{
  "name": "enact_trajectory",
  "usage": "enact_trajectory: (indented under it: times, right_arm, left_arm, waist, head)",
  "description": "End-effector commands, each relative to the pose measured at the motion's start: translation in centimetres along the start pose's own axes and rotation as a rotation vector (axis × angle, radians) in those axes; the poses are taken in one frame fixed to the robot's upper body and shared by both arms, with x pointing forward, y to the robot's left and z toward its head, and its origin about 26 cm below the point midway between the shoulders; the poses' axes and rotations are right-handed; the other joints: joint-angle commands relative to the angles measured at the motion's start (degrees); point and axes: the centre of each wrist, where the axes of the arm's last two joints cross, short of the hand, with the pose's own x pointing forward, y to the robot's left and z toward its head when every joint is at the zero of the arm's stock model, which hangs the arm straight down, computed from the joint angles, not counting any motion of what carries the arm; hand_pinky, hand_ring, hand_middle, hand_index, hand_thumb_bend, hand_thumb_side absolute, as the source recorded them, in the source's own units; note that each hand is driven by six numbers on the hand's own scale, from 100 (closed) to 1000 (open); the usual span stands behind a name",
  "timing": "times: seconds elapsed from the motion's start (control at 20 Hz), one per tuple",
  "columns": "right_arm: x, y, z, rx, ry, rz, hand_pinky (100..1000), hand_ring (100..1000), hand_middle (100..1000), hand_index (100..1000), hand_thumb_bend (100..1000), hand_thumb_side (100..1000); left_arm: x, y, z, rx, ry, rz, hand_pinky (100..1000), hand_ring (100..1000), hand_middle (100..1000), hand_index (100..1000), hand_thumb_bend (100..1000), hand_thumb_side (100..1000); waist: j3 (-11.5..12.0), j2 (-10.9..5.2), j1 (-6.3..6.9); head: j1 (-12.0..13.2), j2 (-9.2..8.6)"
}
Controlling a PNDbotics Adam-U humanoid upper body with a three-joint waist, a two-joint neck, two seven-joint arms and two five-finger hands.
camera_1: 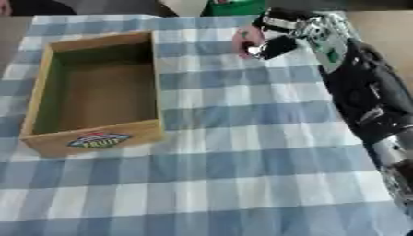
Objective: Pick up objects on the table and place them in the box.
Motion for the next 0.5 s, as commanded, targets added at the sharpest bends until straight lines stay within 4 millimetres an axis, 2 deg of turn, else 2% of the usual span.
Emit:
enact_trajectory:
  times: [0.05,0.1,0.3,0.5]
  right_arm:
    - [1.1,-2.8,0.2,-0.068,-0.044,0.019,846,904,484,632,125,569]
    - [1.3,-3.1,0.2,-0.073,-0.055,0.017,846,904,484,632,125,569]
    - [2.3,-4.0,-0.1,-0.099,-0.099,0.015,836,896,470,609,159,464]
    - [3.0,-4.3,-0.6,-0.120,-0.122,0.005,833,891,459,586,148,432]
  left_arm:
    - [0.7,0.2,-0.5,-0.010,-0.025,-0.016,505,398,561,836,208,573]
    - [0.7,0.2,-0.5,-0.010,-0.025,-0.017,505,398,561,836,208,573]
    - [0.7,0.2,-0.5,-0.016,-0.024,-0.019,504,397,561,837,203,568]
    - [0.7,0.1,-0.5,-0.020,-0.024,-0.018,503,397,561,837,199,566]
  waist:
    - [0.1,-1.26,0.05]
    - [0.2,-1.32,0.02]
    - [0.3,-1.54,-0.12]
    - [0.6,-1.58,-0.14]
  head:
    - [-0.2,-0.55]
    - [-0.3,-0.57]
    - [-0.6,-0.67]
    - [-0.9,-0.80]
